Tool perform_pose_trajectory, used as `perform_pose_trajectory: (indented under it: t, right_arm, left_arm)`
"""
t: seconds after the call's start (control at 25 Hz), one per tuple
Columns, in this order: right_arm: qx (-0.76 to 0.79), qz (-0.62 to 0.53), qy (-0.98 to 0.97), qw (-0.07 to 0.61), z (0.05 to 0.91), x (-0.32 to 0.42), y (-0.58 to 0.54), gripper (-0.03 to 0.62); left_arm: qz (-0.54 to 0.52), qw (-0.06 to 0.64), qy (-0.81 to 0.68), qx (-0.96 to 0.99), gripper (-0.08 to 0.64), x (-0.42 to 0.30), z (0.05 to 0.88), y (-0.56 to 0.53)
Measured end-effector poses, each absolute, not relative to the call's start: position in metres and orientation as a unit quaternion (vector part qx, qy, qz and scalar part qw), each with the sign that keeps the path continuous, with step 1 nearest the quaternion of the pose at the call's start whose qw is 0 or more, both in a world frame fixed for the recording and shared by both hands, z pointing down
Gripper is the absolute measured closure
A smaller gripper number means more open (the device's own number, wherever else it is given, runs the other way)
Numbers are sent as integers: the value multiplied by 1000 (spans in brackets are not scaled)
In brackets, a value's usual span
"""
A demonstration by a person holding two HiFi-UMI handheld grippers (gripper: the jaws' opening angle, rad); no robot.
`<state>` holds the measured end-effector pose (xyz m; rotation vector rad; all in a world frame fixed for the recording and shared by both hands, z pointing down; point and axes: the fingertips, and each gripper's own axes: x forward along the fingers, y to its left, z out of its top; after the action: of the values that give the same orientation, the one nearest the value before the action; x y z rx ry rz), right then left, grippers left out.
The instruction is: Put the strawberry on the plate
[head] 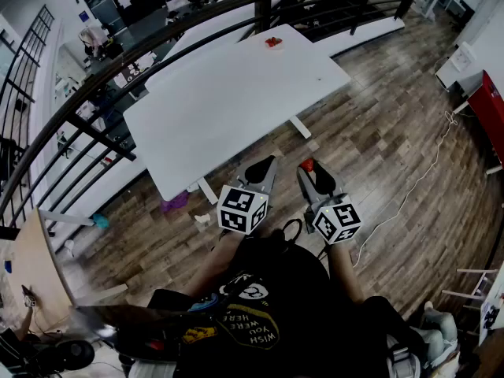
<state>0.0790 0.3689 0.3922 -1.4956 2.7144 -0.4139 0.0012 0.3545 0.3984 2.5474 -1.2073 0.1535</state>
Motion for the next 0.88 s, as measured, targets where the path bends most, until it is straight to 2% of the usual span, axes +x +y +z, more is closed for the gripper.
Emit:
perform_pose_trajectory:
  t: [0.88]
  right_arm:
    - [-479,-132,868,20,387,59,348,437]
  left_arm:
    - [67,166,-401,898,555,-7,404,341]
